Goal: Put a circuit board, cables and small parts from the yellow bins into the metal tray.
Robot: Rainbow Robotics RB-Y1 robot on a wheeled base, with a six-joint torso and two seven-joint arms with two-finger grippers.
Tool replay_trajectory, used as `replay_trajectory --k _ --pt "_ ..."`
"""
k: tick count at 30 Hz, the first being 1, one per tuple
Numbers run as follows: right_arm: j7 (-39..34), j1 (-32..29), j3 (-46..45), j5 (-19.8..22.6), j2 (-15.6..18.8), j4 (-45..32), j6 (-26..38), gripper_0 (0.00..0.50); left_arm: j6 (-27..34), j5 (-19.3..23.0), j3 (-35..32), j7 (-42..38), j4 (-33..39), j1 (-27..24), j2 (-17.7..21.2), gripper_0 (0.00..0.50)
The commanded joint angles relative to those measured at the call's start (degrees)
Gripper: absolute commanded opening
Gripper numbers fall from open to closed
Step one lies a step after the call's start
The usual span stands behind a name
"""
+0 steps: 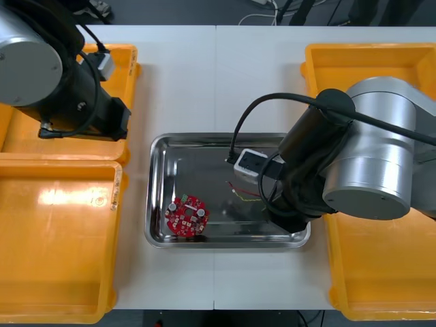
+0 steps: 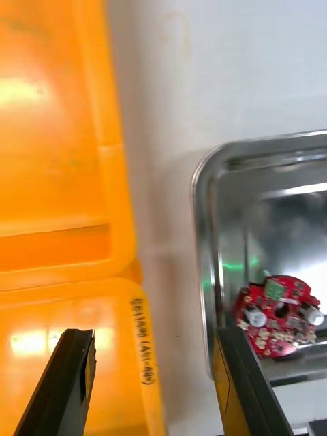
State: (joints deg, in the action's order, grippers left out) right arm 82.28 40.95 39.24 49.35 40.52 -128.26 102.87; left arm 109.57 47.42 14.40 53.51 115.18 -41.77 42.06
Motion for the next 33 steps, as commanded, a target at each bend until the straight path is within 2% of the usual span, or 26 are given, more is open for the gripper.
replay_trajectory --k 1,7,12,17,23,28,33 --pt "7.9 2.1 0.7 -0.7 -0.6 1.5 -0.6 0.0 0.4 0.5 -4.3 4.1 -3.6 -2.4 3.7 0.5" --pt "15.8 2.1 0.9 -1.1 -0.8 4.0 -0.7 0.0 0.4 -0.7 -8.5 9.9 -9.4 -2.4 4.5 0.5" --pt "20.5 1.9 3.2 -4.6 -1.8 5.0 -0.8 0.0 0.4 -3.2 -12.1 15.2 -13.9 -2.4 4.5 0.5" --pt "21.0 1.8 6.6 -8.1 -2.3 5.4 -2.5 0.0 0.4 -6.5 -13.7 20.6 -17.4 -2.4 4.8 0.5" --pt "21.3 0.0 7.5 -8.0 -2.7 8.9 -6.7 0.0 -0.1 -8.7 -17.1 26.7 -22.6 -2.4 5.0 0.5" --pt "22.1 -1.9 7.8 -9.4 -3.3 11.5 -10.5 0.0 -3.4 -10.9 -19.1 31.7 -27.2 -2.4 5.0 0.5" --pt "22.5 -2.8 9.0 -12.4 -4.0 12.2 -11.2 0.0 -7.0 -12.0 -20.5 34.8 -31.3 -2.4 5.0 0.5"
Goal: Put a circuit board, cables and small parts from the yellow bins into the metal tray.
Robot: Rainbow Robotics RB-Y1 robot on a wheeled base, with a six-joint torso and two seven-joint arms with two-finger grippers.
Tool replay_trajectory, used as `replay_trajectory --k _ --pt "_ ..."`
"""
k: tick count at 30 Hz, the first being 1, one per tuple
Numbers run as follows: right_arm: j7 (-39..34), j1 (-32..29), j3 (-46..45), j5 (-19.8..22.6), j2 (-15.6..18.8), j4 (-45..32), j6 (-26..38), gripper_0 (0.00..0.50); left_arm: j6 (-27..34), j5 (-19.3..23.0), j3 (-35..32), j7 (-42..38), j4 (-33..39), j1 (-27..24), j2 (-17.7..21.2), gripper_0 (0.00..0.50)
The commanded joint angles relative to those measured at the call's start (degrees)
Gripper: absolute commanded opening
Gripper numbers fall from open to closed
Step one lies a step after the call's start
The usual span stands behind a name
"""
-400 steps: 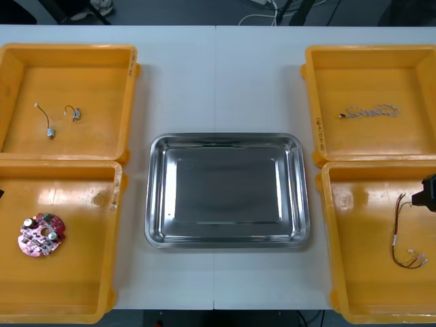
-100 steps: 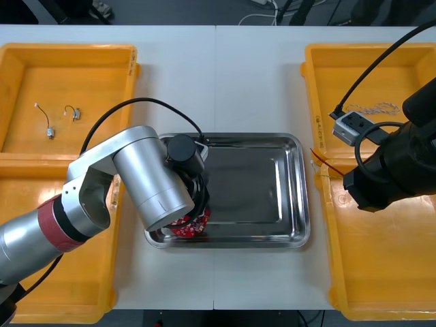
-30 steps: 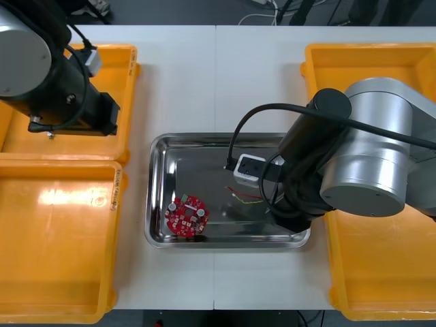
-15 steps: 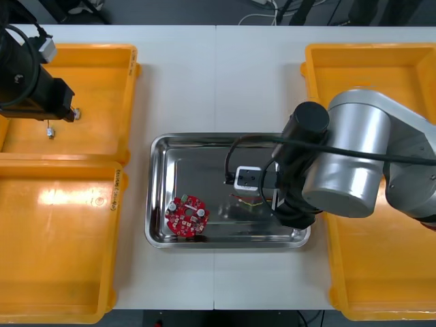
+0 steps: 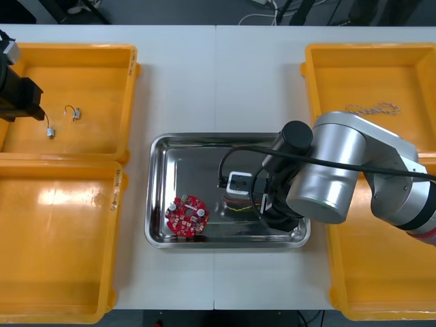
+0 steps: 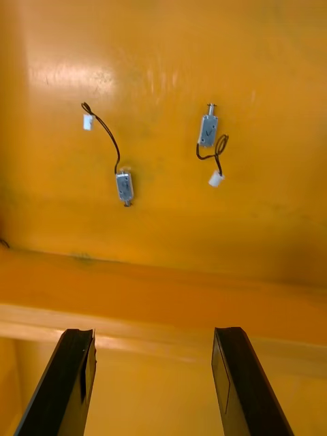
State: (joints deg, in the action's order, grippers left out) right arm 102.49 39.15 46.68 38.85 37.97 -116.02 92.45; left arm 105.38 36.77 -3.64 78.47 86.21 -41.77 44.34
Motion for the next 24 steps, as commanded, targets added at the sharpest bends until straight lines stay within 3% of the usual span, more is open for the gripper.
replay_trajectory --k 1,16,18,19,20,22,23,24 --pt "2.3 -1.0 1.9 -2.1 -1.5 0.2 -0.8 0.0 -3.8 -1.6 -2.8 10.3 -3.2 -2.4 2.7 0.5" --pt "2.4 -1.5 3.6 -5.0 -1.7 0.5 -2.7 0.007 -14.1 -1.5 -3.1 12.6 -11.7 -2.4 2.6 0.5" --pt "2.4 -1.5 3.6 -5.5 -1.8 0.5 -2.7 0.072 -14.4 -1.4 -3.1 12.8 -12.4 -2.4 2.6 0.5" --pt "2.4 -1.5 3.6 -5.5 -1.8 0.5 -2.7 0.072 -14.8 -1.3 -3.2 13.0 -12.7 -2.4 2.6 0.5" --pt "2.4 -1.5 3.6 -5.6 -1.8 0.5 -2.7 0.179 -15.3 -1.2 -3.0 13.1 -13.3 -2.4 2.4 0.5" --pt "2.4 -1.6 3.6 -5.8 -1.9 0.5 -2.6 0.273 -15.9 -1.1 -2.7 13.3 -14.1 -2.4 2.3 0.5" --pt "2.4 -1.5 3.6 -5.8 -1.9 0.5 -2.6 0.373 -16.5 -1.0 -2.3 13.5 -14.4 -2.4 2.4 0.5" --pt "2.4 -1.5 3.6 -5.8 -1.9 0.5 -2.6 0.433 -17.0 -1.0 -1.9 13.5 -14.7 -2.4 2.3 0.5"
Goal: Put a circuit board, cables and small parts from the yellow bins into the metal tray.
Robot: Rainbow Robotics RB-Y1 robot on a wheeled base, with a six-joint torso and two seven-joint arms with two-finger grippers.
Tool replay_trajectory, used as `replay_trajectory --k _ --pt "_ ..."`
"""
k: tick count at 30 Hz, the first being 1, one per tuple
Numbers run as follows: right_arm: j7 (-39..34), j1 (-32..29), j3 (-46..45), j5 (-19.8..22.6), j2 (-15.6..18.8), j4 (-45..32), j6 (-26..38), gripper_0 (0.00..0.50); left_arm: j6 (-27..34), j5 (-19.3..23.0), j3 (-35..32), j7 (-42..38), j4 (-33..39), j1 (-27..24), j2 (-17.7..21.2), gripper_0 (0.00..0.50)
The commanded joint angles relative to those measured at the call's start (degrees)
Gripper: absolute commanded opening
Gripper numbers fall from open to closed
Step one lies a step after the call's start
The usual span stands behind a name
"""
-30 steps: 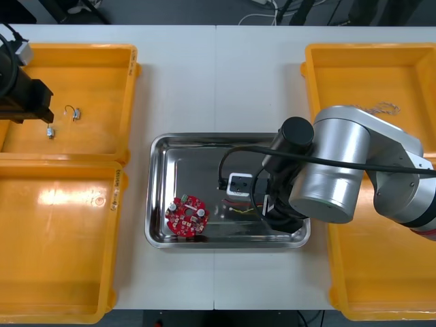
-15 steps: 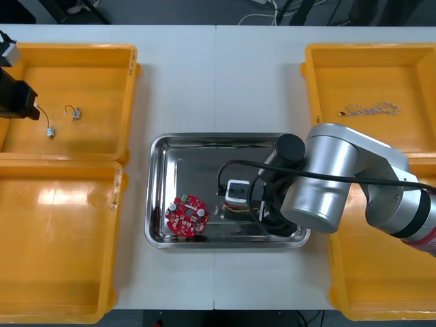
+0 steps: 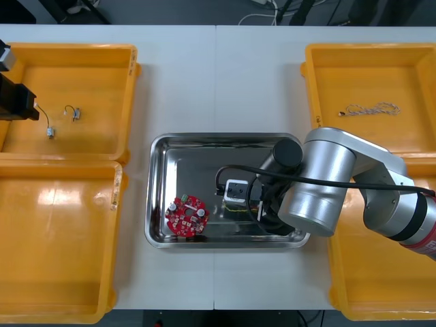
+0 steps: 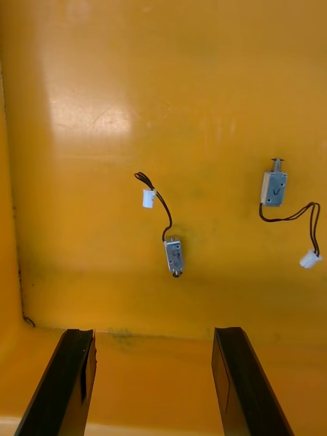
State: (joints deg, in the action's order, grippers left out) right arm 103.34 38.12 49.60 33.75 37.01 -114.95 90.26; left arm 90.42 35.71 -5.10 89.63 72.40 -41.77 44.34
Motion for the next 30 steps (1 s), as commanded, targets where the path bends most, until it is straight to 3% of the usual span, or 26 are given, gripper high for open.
replay_trajectory --k 1,2,18,23,30 --pt "1.4 -0.5 0.7 -0.7 -0.9 -0.5 -0.3 0.479 -2.5 0.1 0.0 2.3 -1.1 -2.4 2.4 0.5" --pt "1.3 -0.6 0.7 -0.8 -1.0 -0.5 -0.2 0.5 -3.2 0.1 0.7 2.3 -1.7 -2.4 2.4 0.5" --pt "0.2 0.8 -2.7 -1.2 -0.9 -1.3 4.0 0.5 -8.7 1.6 5.8 2.4 -5.8 -2.4 0.9 0.5" --pt "-0.2 2.7 -5.8 1.6 -0.9 -2.0 9.0 0.5 -9.3 1.8 5.9 2.7 -6.6 -2.3 0.5 0.5" --pt "-1.1 4.7 -16.9 7.9 -1.5 -2.0 19.5 0.5 -12.7 2.3 7.5 2.9 -8.9 -2.3 0.0 0.5"
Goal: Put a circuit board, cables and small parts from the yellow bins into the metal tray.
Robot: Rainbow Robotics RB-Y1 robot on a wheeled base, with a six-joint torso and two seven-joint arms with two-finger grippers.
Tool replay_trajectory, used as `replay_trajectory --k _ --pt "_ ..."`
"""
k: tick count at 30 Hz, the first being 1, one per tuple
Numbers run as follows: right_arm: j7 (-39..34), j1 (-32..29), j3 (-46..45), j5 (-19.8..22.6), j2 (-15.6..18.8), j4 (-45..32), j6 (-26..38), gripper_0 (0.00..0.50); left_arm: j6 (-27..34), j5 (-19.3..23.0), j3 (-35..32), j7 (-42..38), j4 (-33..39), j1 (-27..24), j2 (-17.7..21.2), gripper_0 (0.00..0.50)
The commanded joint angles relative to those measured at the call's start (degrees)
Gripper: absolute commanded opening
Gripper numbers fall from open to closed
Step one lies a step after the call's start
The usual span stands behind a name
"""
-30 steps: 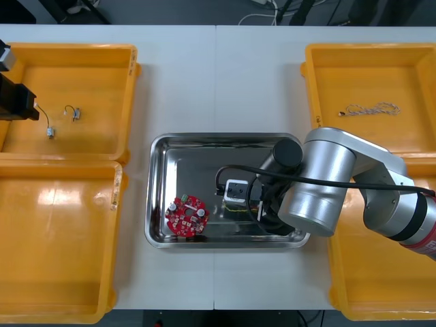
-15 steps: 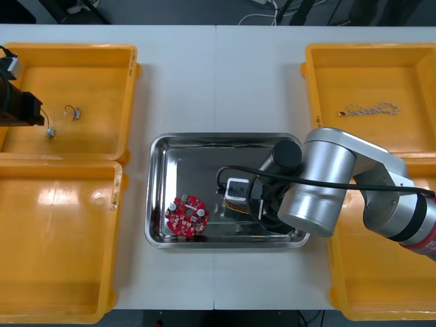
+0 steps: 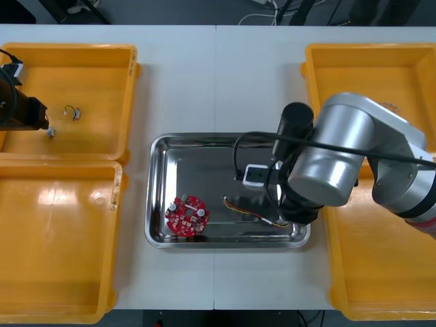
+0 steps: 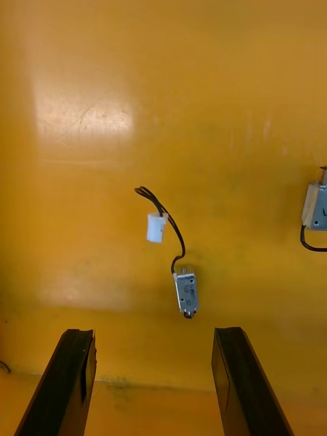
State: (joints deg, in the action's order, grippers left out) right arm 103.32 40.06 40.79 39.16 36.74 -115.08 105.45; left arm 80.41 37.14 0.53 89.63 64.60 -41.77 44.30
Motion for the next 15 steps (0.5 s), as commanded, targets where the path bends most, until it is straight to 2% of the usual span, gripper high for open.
replay_trajectory --k 1,5,8,12,15 --pt "-1.2 2.8 -9.2 3.0 -1.2 -1.8 4.6 0.5 -3.2 0.8 2.1 2.9 -1.2 -2.3 0.1 0.5" --pt "-1.5 3.5 -16.0 6.0 -0.3 -1.8 4.6 0.5 -4.9 1.4 3.1 2.9 -2.4 -2.3 0.1 0.5" --pt "-1.5 3.6 -20.5 8.2 1.7 -1.9 4.6 0.5 -5.3 1.9 3.5 2.9 -2.6 -2.3 0.1 0.5" --pt "-1.9 3.5 -25.2 11.4 6.9 -1.8 4.6 0.5 -5.7 2.3 4.3 2.7 -2.8 -2.3 0.1 0.5" --pt "-2.4 3.6 -26.5 11.9 11.3 -1.0 4.6 0.5 -6.3 2.8 4.7 2.8 -3.6 -2.3 0.1 0.5"
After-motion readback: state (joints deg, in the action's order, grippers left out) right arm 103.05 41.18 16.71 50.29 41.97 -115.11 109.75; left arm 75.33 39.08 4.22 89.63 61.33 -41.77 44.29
